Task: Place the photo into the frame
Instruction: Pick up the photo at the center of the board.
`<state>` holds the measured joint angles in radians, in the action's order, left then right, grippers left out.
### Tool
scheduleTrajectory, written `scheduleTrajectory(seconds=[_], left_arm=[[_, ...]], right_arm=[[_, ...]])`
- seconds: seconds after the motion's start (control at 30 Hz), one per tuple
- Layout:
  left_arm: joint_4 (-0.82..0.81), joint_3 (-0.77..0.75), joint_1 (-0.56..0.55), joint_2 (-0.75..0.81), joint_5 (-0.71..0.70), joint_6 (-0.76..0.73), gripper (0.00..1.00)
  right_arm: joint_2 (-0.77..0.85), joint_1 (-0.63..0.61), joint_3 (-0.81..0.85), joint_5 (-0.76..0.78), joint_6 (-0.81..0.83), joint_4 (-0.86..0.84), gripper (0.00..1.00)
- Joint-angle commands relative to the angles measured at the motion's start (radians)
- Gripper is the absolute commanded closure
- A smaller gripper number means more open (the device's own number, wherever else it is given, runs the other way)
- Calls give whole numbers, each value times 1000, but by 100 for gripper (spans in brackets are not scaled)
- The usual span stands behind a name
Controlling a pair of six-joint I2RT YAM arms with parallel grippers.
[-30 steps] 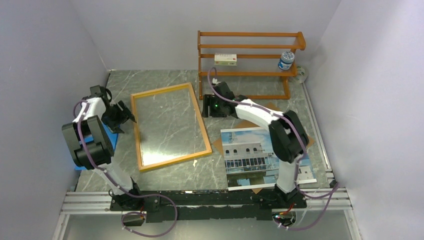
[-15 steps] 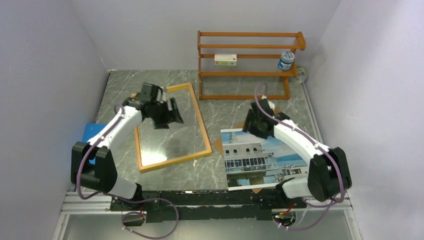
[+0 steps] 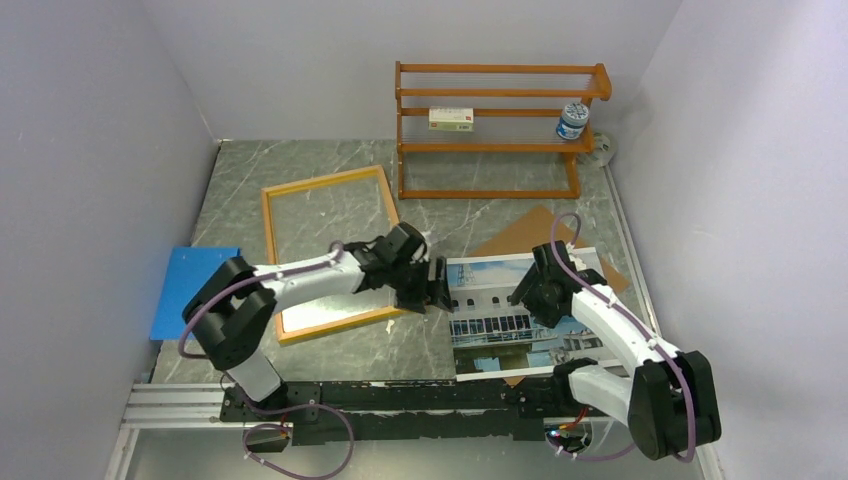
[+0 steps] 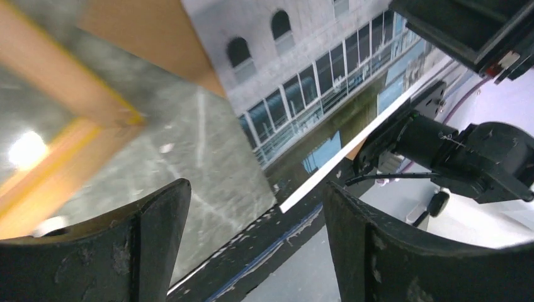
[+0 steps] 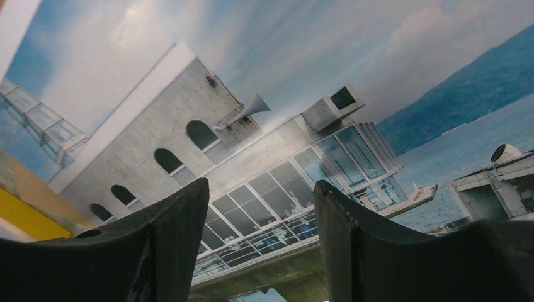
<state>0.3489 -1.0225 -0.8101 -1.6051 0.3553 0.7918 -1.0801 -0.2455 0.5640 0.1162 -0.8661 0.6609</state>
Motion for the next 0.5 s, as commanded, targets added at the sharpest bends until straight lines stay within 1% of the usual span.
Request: scheduleTrajectory(seconds=[0.0, 0.1, 0.23, 0.33, 0.47], left_arm=[[-214, 42, -105, -70, -8, 187, 19], [-328, 81, -178, -124, -55, 307, 21], [-341, 98, -267, -175, -165, 413, 22], [-341, 117, -306, -183, -217, 485, 23], [-469, 211, -330, -165, -251, 599, 23]], right_arm=[[-3, 12, -43, -42, -62, -36, 35], [-17, 14, -62, -50, -63, -62, 35], [-18, 15, -75, -53, -50, -62, 35], [-17, 18, -88, -60, -39, -66, 35], [-32, 23, -106, -89, -30, -93, 35]])
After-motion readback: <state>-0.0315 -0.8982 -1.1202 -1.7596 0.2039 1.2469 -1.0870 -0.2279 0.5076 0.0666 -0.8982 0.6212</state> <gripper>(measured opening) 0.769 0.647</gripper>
